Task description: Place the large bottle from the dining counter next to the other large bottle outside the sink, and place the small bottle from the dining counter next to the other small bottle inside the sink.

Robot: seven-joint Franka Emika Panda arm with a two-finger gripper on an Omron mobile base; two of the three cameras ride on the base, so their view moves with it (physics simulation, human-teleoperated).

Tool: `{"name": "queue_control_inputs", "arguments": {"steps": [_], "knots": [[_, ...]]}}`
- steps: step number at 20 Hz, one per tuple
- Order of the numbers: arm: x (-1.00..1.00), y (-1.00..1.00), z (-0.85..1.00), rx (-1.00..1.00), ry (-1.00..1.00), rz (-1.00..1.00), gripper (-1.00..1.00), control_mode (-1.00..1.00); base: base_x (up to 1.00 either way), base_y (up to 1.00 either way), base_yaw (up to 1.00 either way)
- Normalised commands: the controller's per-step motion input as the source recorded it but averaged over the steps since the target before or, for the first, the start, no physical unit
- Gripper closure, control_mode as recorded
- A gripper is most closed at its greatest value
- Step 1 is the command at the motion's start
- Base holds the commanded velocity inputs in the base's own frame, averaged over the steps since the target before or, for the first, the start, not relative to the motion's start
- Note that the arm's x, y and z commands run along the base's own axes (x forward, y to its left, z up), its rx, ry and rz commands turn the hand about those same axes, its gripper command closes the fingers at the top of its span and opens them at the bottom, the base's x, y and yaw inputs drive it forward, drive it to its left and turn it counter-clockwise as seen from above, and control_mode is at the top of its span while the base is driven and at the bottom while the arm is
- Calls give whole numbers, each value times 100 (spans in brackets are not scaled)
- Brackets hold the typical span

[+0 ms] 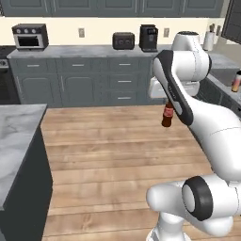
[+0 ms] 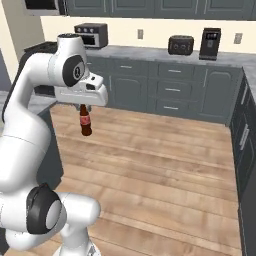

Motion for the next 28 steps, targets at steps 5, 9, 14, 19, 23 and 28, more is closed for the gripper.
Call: {"name": "queue_control_inputs", "arguments": {"steps": [5, 9, 14, 19, 23, 28], "knots": [[0, 0, 0, 0, 0, 0, 100, 100, 100, -37, 0], [0, 0, 0, 0, 0, 0, 100, 100, 100, -39, 0], [0, 0, 0, 0, 0, 0, 100, 100, 100, -37, 0], [0, 0, 0, 0, 0, 0, 100, 100, 100, -28, 0], [0, 0, 0, 0, 0, 0, 100, 100, 100, -30, 0], [0, 0, 0, 0, 0, 0, 100, 100, 100, -32, -5]]}}
